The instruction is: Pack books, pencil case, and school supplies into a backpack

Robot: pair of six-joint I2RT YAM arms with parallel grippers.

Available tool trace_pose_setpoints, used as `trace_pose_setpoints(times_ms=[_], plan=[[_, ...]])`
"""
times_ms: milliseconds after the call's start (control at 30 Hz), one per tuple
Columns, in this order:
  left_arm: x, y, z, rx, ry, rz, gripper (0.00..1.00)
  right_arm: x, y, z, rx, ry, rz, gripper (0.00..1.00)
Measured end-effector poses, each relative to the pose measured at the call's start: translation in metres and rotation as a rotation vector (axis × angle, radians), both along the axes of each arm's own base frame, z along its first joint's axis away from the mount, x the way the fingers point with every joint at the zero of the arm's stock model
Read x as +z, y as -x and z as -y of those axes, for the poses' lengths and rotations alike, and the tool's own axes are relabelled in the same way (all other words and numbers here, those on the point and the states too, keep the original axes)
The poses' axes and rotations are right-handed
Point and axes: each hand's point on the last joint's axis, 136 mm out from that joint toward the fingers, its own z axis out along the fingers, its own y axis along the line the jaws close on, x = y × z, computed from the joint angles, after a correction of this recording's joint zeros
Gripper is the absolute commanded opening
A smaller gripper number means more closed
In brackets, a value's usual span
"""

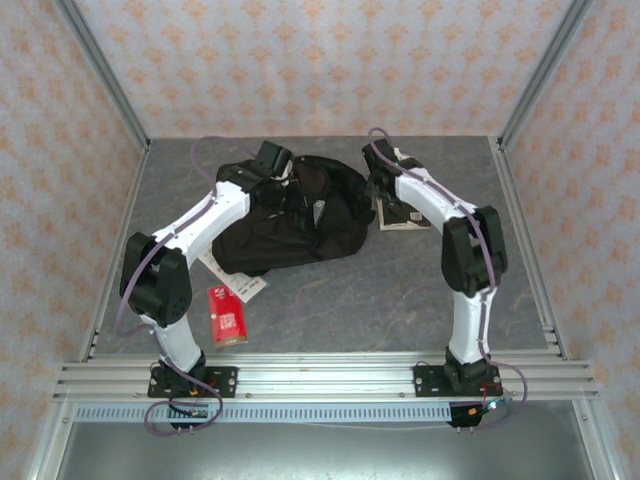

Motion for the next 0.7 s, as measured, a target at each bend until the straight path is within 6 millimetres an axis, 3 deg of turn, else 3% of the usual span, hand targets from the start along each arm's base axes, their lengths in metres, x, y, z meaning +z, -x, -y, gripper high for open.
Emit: trace_pose_setpoints(times_ms=[133, 367, 533, 700], plan=[[0.009, -0.009, 0.005, 0.020, 0.061, 0.027, 0.00, -0.024, -0.024, -0.008, 0.070, 0.044, -0.075, 0.85], [0.004, -0.010, 0.011, 0.041, 0.128, 0.010, 0.00, -0.057, -0.032, -0.008, 0.126, 0.081, -0.176, 0.77], [0.009, -0.014, 0.010, 0.063, 0.184, -0.001, 0.00, -0.075, -0.030, 0.004, 0.120, 0.091, -0.230, 0.56], [0.010, -0.016, 0.011, 0.069, 0.216, -0.007, 0.00, -0.073, -0.033, 0.002, 0.142, 0.093, -0.241, 0.36]])
